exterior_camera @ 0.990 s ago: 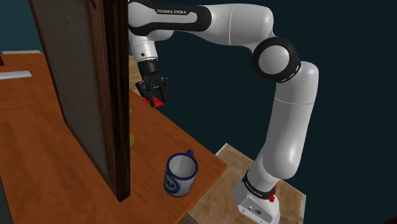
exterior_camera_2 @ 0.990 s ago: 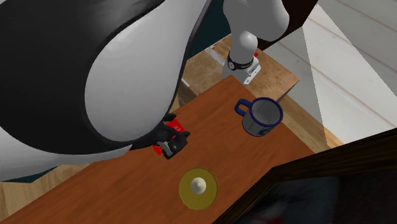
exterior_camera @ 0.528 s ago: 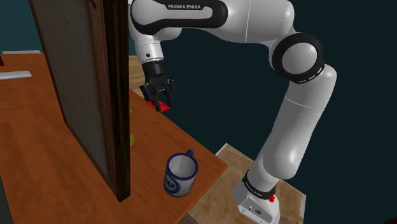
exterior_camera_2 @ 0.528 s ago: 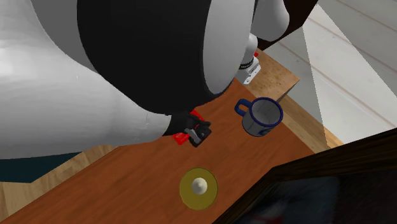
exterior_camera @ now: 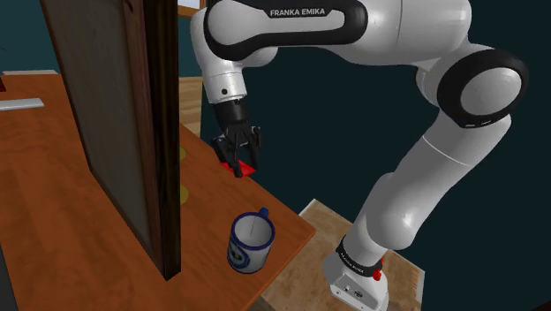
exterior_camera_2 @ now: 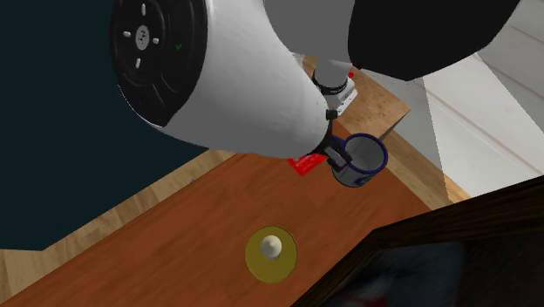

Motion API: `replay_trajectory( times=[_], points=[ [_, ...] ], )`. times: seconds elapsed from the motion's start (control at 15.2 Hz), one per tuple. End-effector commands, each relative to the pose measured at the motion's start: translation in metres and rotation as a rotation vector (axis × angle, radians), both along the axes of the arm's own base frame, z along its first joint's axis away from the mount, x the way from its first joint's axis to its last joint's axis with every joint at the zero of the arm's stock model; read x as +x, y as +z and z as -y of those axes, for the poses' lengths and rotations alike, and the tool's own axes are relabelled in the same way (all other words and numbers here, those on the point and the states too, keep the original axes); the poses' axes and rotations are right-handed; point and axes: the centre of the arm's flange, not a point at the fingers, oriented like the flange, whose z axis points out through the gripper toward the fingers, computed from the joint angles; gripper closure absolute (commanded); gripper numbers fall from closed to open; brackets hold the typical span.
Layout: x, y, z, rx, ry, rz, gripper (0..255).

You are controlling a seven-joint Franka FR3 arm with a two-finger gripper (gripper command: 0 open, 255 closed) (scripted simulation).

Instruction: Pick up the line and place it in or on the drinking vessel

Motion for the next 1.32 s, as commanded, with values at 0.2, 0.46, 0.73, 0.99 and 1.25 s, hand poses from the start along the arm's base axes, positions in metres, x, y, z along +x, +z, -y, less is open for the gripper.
replay_trajectory(
  times=[0.2,0.46,0.73,0.99,1.25],
  points=[
    [-0.064,0.002,-0.021,0.0,-0.002,0.0,255],
    [-0.114,0.004,-0.037,0.0,-0.002,0.0,255],
    [-0.125,-0.012,-0.041,0.0,-0.002,0.0,255],
    [-0.125,-0.033,-0.041,0.0,-0.002,0.0,255],
    [-0.125,-0.054,-0.041,0.0,-0.002,0.0,255]
  ],
)
